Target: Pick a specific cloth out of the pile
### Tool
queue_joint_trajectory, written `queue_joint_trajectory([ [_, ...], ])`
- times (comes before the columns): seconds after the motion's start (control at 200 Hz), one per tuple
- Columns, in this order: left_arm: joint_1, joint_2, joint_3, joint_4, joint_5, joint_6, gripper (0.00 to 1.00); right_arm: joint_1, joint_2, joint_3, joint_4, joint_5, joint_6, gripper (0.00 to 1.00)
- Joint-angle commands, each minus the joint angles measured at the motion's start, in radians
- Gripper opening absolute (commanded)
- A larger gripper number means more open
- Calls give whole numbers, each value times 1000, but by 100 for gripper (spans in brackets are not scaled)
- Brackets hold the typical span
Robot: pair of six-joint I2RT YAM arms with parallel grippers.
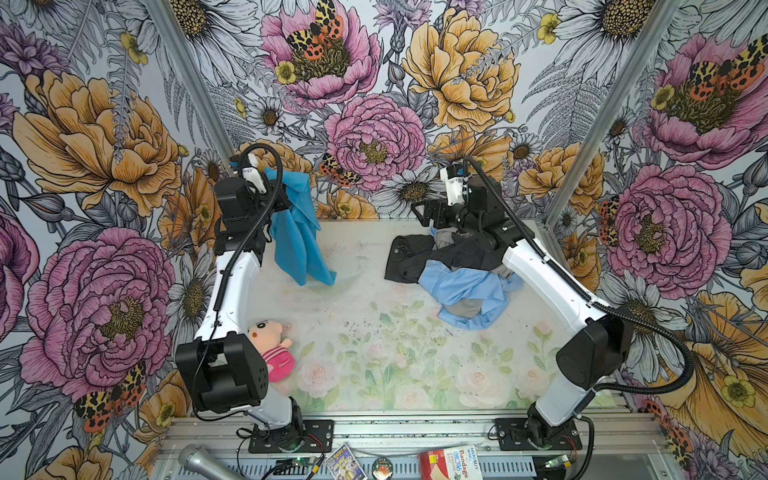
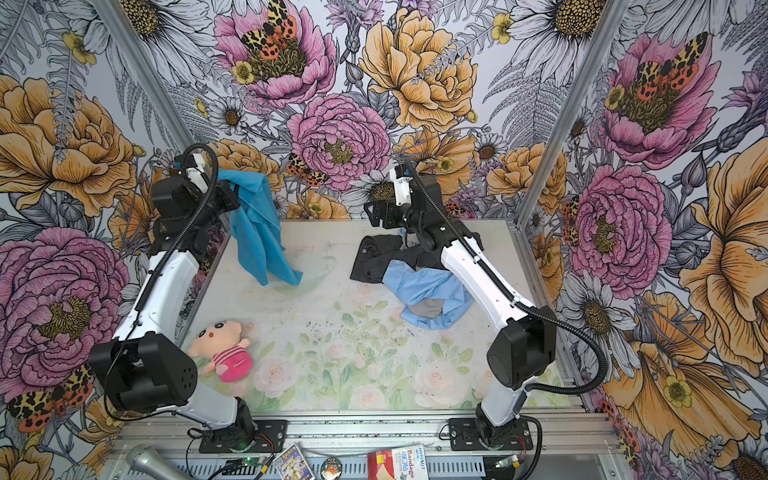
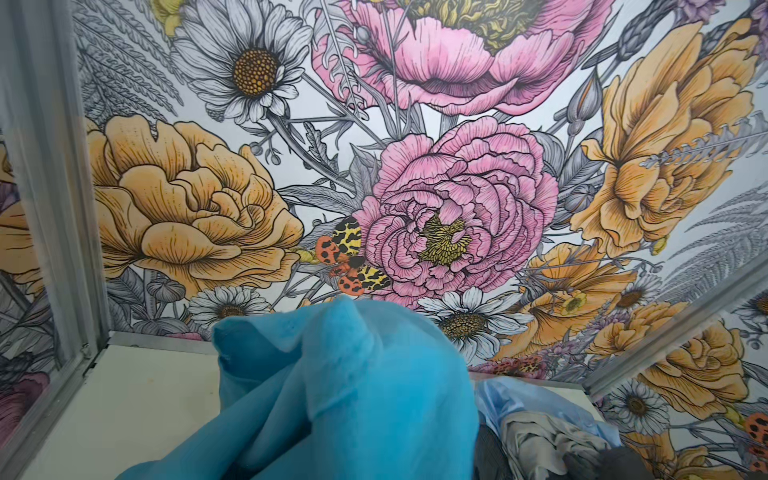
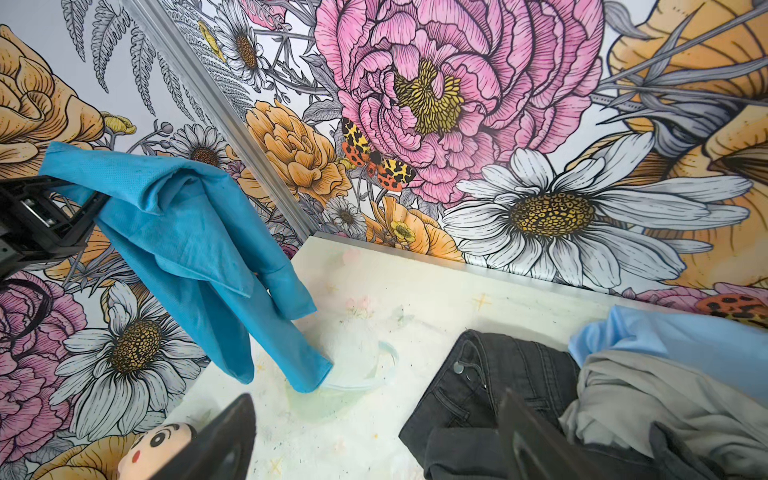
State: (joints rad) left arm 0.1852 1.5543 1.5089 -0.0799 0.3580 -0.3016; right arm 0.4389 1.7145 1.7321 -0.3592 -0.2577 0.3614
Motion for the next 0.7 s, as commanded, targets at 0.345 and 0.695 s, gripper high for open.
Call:
queue_joint_trajectory([
  [0.345, -33, 67, -39, 32, -27, 14, 0, -19, -66, -39, 18, 66, -58, 93],
  [0.695, -144, 52, -354, 204, -150, -203, 0, -23, -58, -52, 26, 72, -49, 93],
])
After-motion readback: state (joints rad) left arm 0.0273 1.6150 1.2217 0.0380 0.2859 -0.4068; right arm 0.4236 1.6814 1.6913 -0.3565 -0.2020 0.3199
